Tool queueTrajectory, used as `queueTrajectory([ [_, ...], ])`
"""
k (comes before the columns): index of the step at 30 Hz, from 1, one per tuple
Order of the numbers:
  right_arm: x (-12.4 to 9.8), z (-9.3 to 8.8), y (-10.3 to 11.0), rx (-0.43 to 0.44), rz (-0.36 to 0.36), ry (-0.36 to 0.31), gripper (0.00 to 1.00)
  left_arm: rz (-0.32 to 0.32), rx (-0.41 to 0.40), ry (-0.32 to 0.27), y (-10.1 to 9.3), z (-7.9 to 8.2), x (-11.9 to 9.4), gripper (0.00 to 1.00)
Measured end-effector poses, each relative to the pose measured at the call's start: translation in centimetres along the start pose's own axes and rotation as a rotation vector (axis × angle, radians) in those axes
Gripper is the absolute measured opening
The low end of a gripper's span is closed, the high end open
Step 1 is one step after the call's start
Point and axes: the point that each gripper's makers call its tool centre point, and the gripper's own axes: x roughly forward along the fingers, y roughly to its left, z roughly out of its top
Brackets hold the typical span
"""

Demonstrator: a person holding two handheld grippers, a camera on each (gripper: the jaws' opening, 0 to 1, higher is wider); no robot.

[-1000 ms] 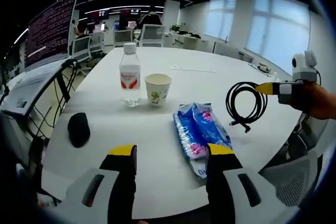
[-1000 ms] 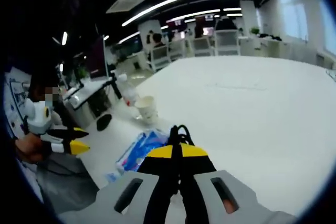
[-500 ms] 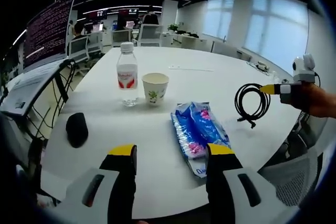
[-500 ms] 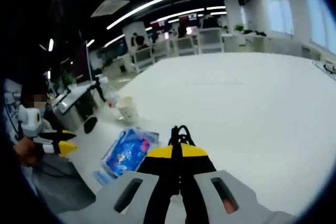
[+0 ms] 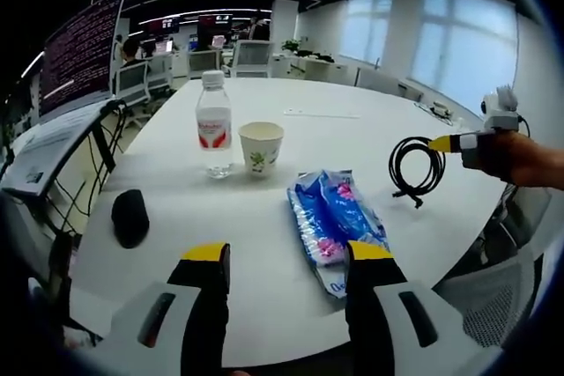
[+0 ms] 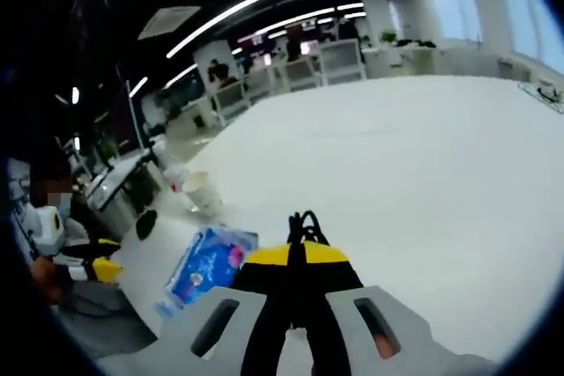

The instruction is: Arrange the tabletop items into an orderly group along one side of the table until the central work area is clear of visible clutter.

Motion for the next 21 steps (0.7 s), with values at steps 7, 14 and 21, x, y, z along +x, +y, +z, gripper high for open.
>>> queueTrajectory([
  [7, 1.6, -1.0, -0.8, 0.008, -0.049, 0.043, 0.0, 0.011, -0.012, -0.007, 0.4, 0.1, -0.3, 0.51],
  [14, 1.8, -3.0, -4.0, 0.011, -0.13, 0.095, 0.0, 0.025, -0.014, -0.006, 0.7, -0.2, -0.6, 0.51],
  [21, 1.7, -5.3, -6.6, 0.019, -0.175, 0.165, 0.0, 0.03, -0.019, -0.004, 0.8, -0.3, -0.6, 0.51],
])
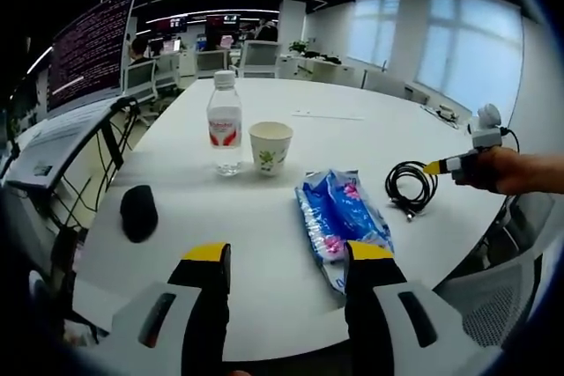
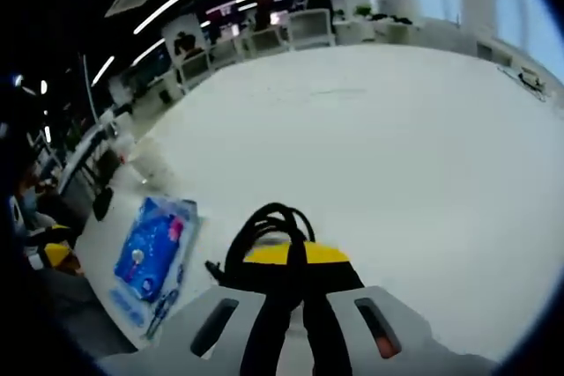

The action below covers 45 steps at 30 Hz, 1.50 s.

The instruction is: Arrange the tabletop items into an orderly group along one side of the table until the central work area is clear of visible clutter.

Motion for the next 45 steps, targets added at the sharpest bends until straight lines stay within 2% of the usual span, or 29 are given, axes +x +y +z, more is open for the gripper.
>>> queueTrajectory([
  [8, 0.4, -1.8, -0.7, -0.056, 0.016, 0.064, 0.01, -0.004, 0.004, 0.007, -0.3, -0.1, 0.1, 0.51],
  [16, 0.2, -1.2, -0.5, -0.12, 0.022, 0.045, 0.02, -0.005, 0.005, 0.02, -0.5, -0.3, 0.0, 0.5],
  [28, 1.0, -0.3, 0.5, -0.146, 0.052, 0.04, 0.02, -0.015, 0.012, 0.035, -1.1, -0.7, 0.1, 0.51],
  [37, 2.1, 1.2, 4.6, -0.238, 0.155, 0.032, 0.05, -0.001, 0.006, 0.034, -1.0, -0.9, -0.3, 0.5],
  [45, 3.8, 1.8, 10.3, -0.347, 0.306, 0.059, 0.1, 0.012, 0.004, 0.03, -0.7, -0.9, -0.6, 0.5],
])
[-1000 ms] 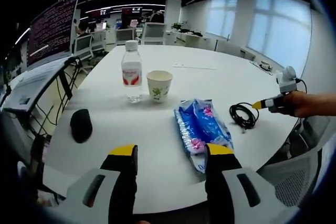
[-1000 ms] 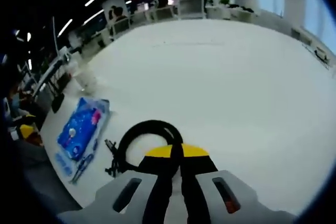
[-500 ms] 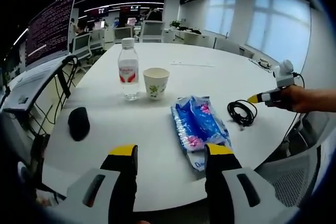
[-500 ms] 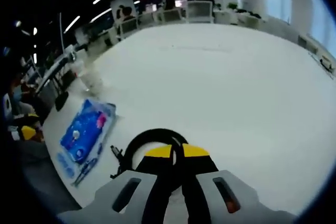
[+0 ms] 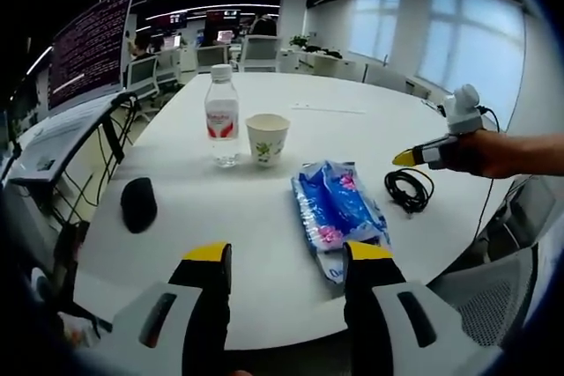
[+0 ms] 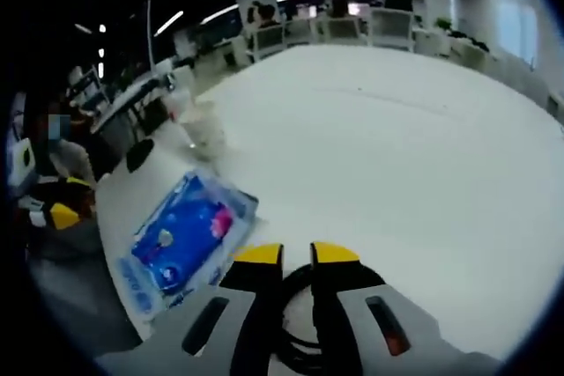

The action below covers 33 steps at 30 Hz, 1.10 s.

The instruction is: Arrange the tabletop items into an orderly group along one side of the table until the central work area is clear of visible clutter.

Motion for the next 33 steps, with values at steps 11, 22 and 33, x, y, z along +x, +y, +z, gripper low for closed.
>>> queueTrajectory([
  [11, 3.5, 1.6, 4.9, -0.161, 0.158, 0.066, 0.18, 0.017, -0.016, -0.014, 0.5, 0.2, -0.3, 0.5],
  [22, 5.7, 2.5, 6.2, -0.234, 0.21, 0.105, 0.19, 0.034, -0.028, -0.022, 1.1, 0.2, -0.7, 0.5],
  [33, 6.5, 1.0, 6.7, -0.383, 0.164, 0.154, 0.04, 0.025, -0.029, -0.018, 0.9, 0.1, -0.5, 0.5],
])
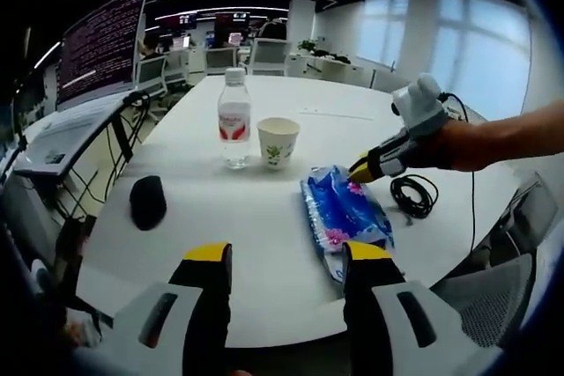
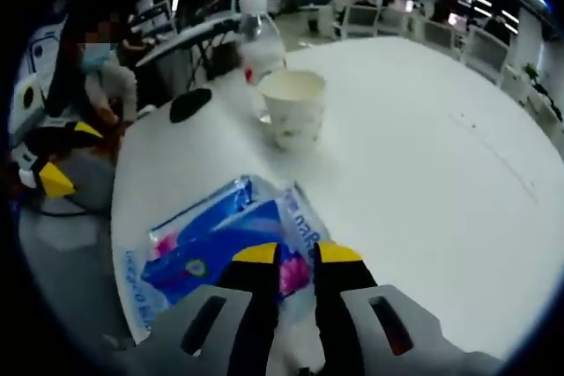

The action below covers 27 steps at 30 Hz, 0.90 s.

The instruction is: Arrange the tabletop items into an orderly group along one side of the table until the central work area is clear of visible clutter.

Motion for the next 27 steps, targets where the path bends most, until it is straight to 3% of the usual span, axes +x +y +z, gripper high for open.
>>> queueTrajectory([
  [13, -1.3, -0.9, -0.5, 0.115, -0.006, -0.039, 0.0, -0.034, 0.008, 0.007, -0.9, 0.2, 0.5, 0.5],
  [18, -2.2, -1.5, -0.7, 0.192, -0.027, -0.056, 0.0, -0.051, 0.02, 0.013, -1.5, 0.2, 0.9, 0.5],
  [21, -3.2, -1.9, -1.4, 0.313, -0.078, -0.091, 0.0, -0.056, 0.026, 0.014, -1.7, 0.2, 1.0, 0.5],
  [27, -4.2, -2.9, -1.4, 0.372, -0.108, -0.105, 0.0, -0.067, 0.028, 0.014, -1.9, 0.2, 1.1, 0.5],
])
